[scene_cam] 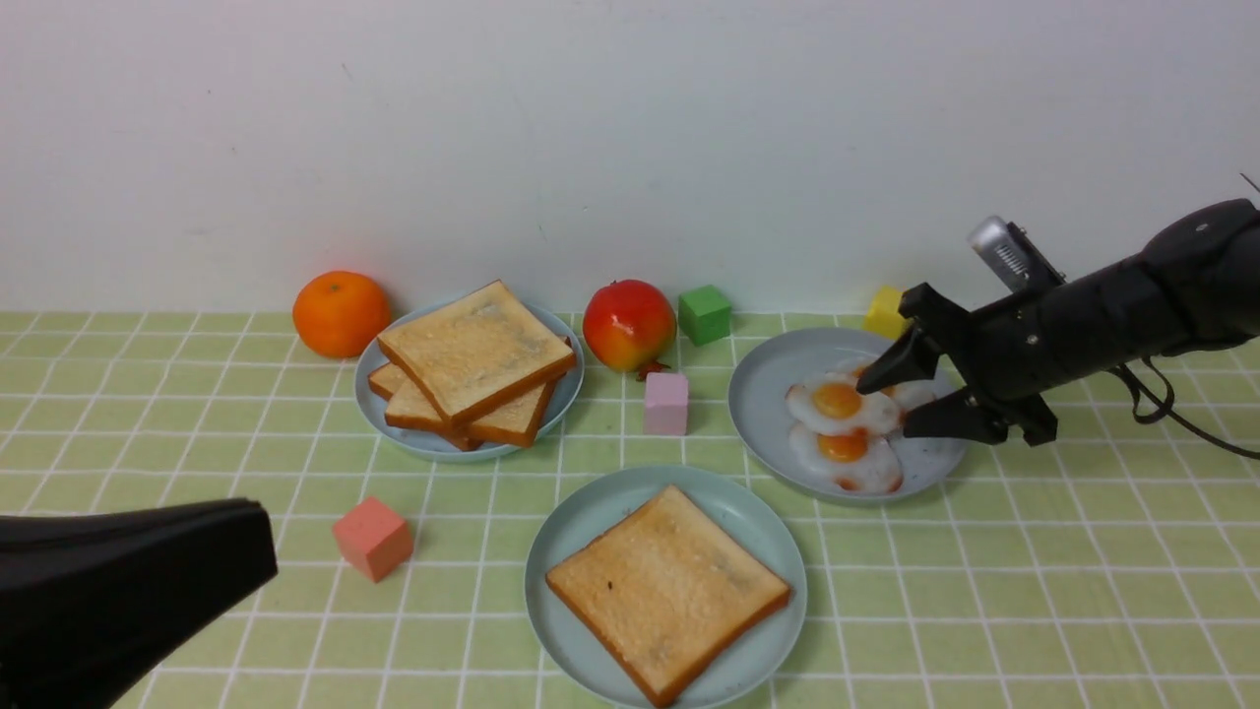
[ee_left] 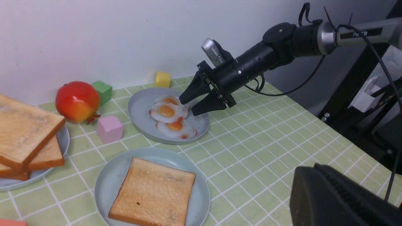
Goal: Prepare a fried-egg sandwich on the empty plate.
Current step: Use the right arm to grab a fried egg, then use the right arm to place the fried egg on the slice of bread in the middle
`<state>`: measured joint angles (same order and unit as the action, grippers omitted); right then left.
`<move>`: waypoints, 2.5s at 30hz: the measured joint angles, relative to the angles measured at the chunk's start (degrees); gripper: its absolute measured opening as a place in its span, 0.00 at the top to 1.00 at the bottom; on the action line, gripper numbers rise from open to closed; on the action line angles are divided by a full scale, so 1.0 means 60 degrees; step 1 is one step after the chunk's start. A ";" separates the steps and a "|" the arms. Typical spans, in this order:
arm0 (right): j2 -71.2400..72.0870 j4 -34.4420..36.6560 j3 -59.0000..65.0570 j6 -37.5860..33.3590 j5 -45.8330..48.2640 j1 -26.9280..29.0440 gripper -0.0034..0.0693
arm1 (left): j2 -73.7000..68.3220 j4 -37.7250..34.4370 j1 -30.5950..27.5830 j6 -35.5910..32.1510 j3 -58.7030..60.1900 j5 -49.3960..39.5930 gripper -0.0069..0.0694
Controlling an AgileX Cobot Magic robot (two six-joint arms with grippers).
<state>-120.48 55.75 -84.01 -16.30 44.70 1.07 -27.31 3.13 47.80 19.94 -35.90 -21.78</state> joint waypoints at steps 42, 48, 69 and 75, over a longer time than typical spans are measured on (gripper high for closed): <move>-0.0622 0.2080 -0.0058 -0.1163 -0.0665 0.0011 0.85 | 0.0000 0.0018 0.0000 0.0032 0.0000 0.0247 0.93; 0.0264 0.2750 -0.0046 -0.2185 0.0525 0.0011 0.85 | 0.0000 0.0030 0.0000 0.0032 0.0000 0.0247 0.92; 0.2454 0.3390 0.4197 -0.3673 -0.0433 -0.3368 0.85 | 0.0000 0.0610 0.0000 0.0032 0.0000 -0.0406 0.91; 0.2021 0.4935 0.4197 -0.4644 -0.0765 -0.3414 0.85 | 0.0000 0.0633 0.0000 0.0032 0.0000 -0.0566 0.91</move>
<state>-108.36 85.36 -58.83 -44.16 40.11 -19.42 -27.31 6.93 47.80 20.13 -35.90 -25.17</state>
